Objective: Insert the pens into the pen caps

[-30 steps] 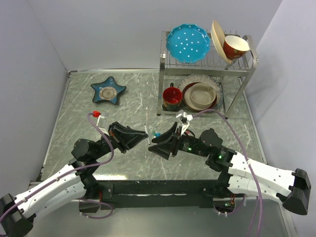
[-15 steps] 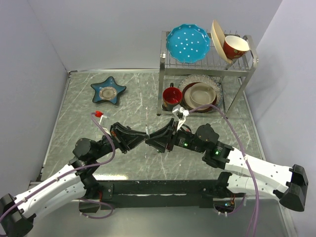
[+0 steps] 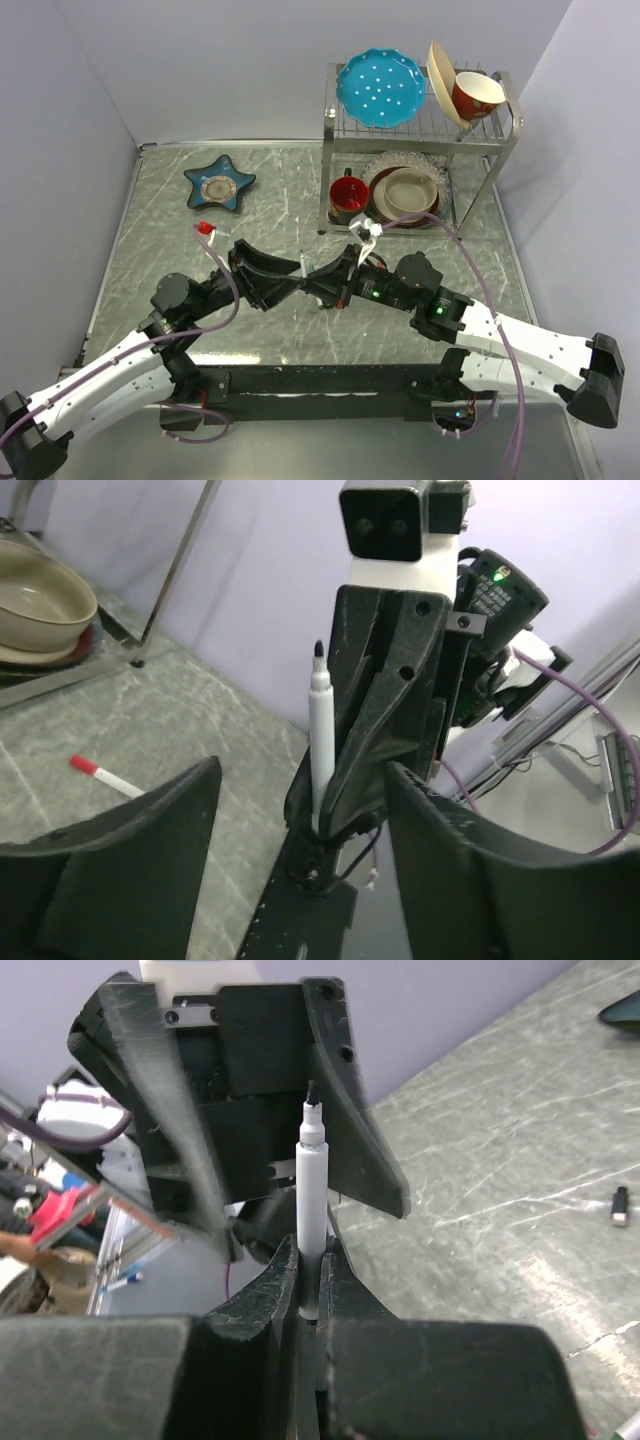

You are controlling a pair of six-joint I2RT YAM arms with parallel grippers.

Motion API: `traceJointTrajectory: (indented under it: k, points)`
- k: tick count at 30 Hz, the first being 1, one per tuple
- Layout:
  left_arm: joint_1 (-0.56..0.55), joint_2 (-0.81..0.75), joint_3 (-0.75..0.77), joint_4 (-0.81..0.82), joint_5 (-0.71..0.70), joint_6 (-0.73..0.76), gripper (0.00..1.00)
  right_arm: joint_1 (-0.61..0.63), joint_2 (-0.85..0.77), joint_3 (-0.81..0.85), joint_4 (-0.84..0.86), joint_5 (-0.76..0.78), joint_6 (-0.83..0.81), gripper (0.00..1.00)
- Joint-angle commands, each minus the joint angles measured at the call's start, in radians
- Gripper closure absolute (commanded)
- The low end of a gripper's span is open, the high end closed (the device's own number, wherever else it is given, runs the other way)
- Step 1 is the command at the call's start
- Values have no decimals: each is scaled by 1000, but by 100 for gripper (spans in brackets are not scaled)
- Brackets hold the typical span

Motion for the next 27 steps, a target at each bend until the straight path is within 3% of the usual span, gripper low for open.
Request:
traceJointTrajectory:
  k: [1,5,8,9,12,18,23,27]
  points:
    - [-4,-10,127,-185,-6,248,25,6,-72,-23,-10,107,13,100]
    - [-4,49,319,-553,-86,535,21,6,-169,-76,-72,189,24,100]
    - [-4,133,430,-713,-115,762,19,5,-261,-107,-127,251,21,100]
    - [-4,192,458,-836,-153,913,18,3,-284,-110,-144,269,19,100]
    - [-4,326,541,-1009,-346,1134,18,3,-381,-118,-221,318,8,100]
    - [24,536,483,-1094,-483,1576,19,3,-575,-141,-345,369,19,100]
    - [150,682,535,-1092,-307,1756,26,3,-669,-129,-431,403,10,100]
    - [188,799,578,-1089,-263,1818,29,3,-701,-125,-465,414,11,100]
